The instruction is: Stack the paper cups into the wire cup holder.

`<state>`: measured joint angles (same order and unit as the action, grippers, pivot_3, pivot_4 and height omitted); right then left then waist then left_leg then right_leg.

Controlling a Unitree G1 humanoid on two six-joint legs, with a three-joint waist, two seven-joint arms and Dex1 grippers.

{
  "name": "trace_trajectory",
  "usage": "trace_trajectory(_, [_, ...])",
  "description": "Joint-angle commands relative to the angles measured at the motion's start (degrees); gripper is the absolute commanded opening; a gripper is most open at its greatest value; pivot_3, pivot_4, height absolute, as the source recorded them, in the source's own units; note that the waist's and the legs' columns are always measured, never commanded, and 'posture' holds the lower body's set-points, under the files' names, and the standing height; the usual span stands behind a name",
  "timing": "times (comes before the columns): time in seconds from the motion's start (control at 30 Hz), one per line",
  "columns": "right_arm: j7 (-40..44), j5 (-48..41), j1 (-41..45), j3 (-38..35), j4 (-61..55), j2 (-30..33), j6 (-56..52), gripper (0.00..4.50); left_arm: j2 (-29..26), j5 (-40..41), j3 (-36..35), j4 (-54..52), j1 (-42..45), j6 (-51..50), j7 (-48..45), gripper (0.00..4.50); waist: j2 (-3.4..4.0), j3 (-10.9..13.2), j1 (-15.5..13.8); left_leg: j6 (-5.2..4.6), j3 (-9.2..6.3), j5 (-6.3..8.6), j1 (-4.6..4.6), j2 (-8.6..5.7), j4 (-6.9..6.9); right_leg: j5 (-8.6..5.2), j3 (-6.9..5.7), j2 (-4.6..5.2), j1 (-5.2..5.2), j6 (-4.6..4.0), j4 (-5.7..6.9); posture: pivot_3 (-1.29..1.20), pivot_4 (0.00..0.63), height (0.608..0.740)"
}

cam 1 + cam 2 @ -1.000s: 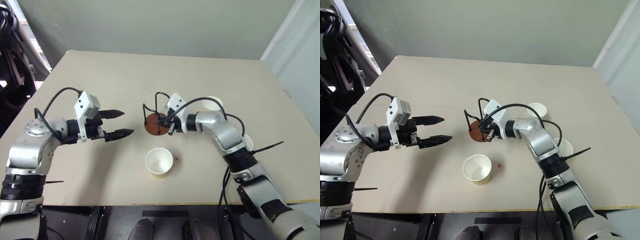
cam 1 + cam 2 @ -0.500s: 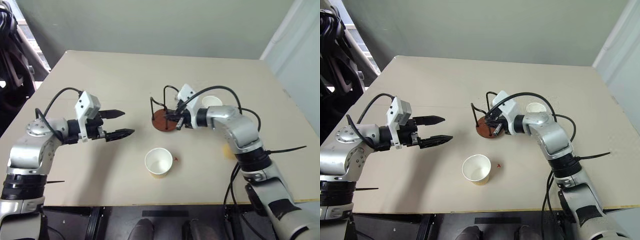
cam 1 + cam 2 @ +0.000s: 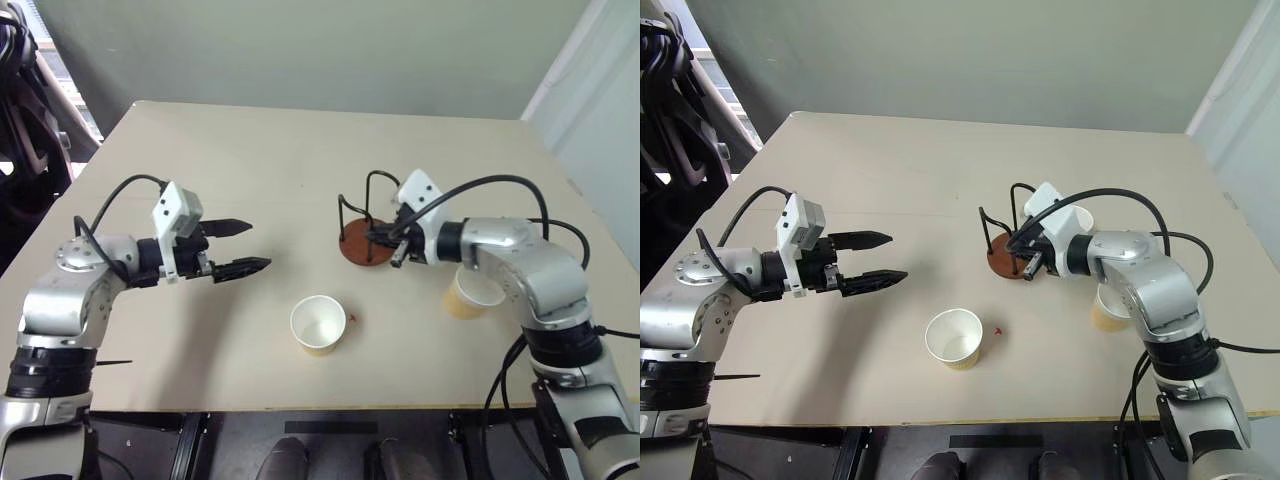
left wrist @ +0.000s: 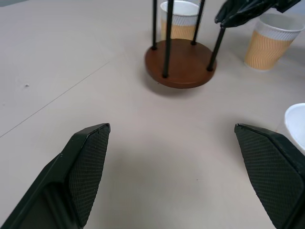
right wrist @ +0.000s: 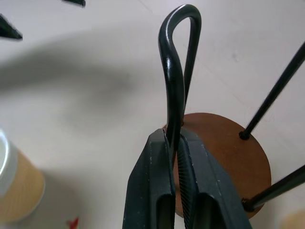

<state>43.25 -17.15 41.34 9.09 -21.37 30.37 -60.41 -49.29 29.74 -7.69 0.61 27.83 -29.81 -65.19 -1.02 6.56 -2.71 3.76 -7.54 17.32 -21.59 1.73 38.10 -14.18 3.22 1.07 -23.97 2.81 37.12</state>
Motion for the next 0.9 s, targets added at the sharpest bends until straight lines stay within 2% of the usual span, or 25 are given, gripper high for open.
trace_trajectory(0.03, [-0.62, -3.52, -1.89, -3.99, -7.39, 2.05, -3.74, 0.05, -0.15, -0.06, -0.16, 0.14, 1.59, 1.10, -1.03, 4.50, 0.00, 0.00, -0.01, 0.00, 0.01, 0.00, 0.00, 0.00, 0.01, 0.00, 0.00, 0.00, 0.00, 0.00, 0.00, 0.00, 0.150, 0.740])
trace_trajectory(0.4, [-3.61, -9.14, -9.61, -7.31, -17.50, 6.34, -10.95, 0.05, 0.27, -1.16, 2.05, 3.35, 4.80, 2.19, -3.06, 4.50, -0.01, -0.01, 0.00, -0.01, 0.01, 0.00, 0.02, 0.00, 0.08, 0.06, 0.02, -0.02, 0.06, 0.11, -0.02, 0.00, 0.150, 0.740])
trace_trajectory(0.53, [-4.54, -9.49, -11.21, -6.75, -18.10, 7.85, -10.52, 0.05, 0.64, -1.69, 2.52, 4.34, 5.82, 2.50, -3.57, 4.50, -0.01, -0.01, 0.00, -0.01, 0.00, 0.00, 0.02, 0.01, 0.09, 0.07, 0.03, -0.02, 0.06, 0.13, -0.03, 0.00, 0.150, 0.740])
trace_trajectory(0.63, [-3.99, -8.02, -13.51, -3.75, -18.60, 11.76, -8.03, 0.05, 0.85, -2.04, 2.67, 4.84, 6.30, 2.68, -3.89, 4.50, -0.02, -0.01, -0.02, -0.02, 0.00, 0.00, 0.01, 0.00, 0.09, 0.08, 0.04, -0.02, 0.06, 0.15, -0.03, 0.00, 0.150, 0.740])
trace_trajectory(0.73, [-4.11, -8.18, -16.02, -2.62, -19.02, 13.48, -6.49, 0.75, 1.00, -2.21, 2.67, 4.98, 6.45, 2.76, -4.06, 4.50, -0.03, -0.02, -0.01, -0.02, -0.01, 0.00, 0.02, 0.02, 0.09, 0.08, 0.03, -0.02, 0.08, 0.16, -0.05, 0.00, 0.150, 0.740])
trace_trajectory(0.87, [-4.18, -8.74, -17.03, -1.96, -19.01, 13.74, -5.41, 2.16, 1.12, -2.33, 2.65, 5.16, 6.64, 2.88, -4.20, 4.50, -0.03, -0.02, -0.01, -0.03, 0.01, -0.01, 0.02, 0.02, 0.11, 0.11, 0.05, -0.03, 0.09, 0.21, -0.05, 0.00, 0.150, 0.740])
trace_trajectory(0.9, [-4.10, -8.81, -17.03, -1.88, -18.95, 13.81, -5.20, 2.16, 1.13, -2.35, 2.65, 5.17, 6.66, 2.89, -4.22, 4.50, -0.04, -0.02, 0.00, -0.03, 0.02, -0.01, 0.03, 0.02, 0.12, 0.12, 0.06, -0.03, 0.09, 0.22, -0.05, 0.00, 0.150, 0.740])
